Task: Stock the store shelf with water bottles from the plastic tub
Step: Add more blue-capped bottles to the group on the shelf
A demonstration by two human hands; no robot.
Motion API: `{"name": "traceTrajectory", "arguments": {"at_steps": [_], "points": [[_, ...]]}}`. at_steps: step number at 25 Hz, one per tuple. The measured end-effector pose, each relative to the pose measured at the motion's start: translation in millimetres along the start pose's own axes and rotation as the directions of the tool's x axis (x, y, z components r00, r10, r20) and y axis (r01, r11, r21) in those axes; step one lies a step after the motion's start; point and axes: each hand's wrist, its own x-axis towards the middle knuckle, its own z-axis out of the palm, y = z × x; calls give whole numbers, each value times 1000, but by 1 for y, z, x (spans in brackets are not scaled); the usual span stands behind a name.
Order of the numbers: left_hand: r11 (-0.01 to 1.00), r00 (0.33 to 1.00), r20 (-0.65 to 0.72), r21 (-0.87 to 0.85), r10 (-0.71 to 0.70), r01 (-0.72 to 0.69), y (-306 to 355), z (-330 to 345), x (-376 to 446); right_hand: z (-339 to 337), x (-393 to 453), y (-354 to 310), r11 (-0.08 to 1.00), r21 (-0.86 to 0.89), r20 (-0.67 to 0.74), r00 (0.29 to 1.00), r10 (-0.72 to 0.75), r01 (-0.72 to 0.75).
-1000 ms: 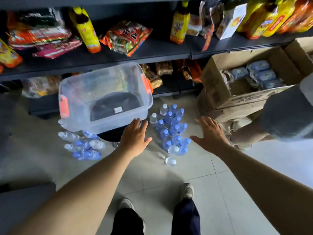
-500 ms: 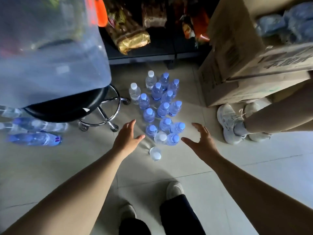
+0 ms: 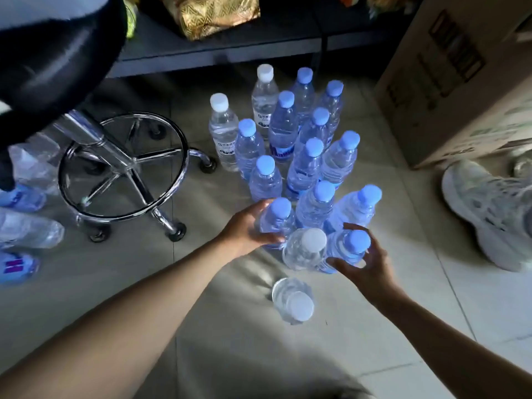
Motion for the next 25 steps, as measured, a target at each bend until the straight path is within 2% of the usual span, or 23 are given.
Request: {"name": "traceTrajectory", "arguments": {"at_steps": [3, 9, 13, 15, 19, 25], "points": [[996, 998, 44, -83, 35, -31, -5, 0, 14, 4, 4, 12, 999, -9, -22, 999, -39, 39], [991, 992, 55, -71, 118, -114, 1, -2, 6, 1, 2, 12, 997, 45, -26, 997, -66, 67], [986, 986, -9, 17, 166, -166, 4, -1, 6, -3, 3, -2, 999, 13, -27, 998, -48, 48], [989, 987, -65, 25, 147, -146, 14, -4, -6, -13, -4, -23, 999, -18, -11, 999, -45, 44], [994, 981, -168, -42, 96, -105, 84, -26, -70, -57, -44, -118, 999, -40, 8, 999, -36, 36], [991, 972, -207, -57, 110, -124, 265, -89, -189, -135, -110, -326, 985, -57, 55, 985, -161, 164]]}}
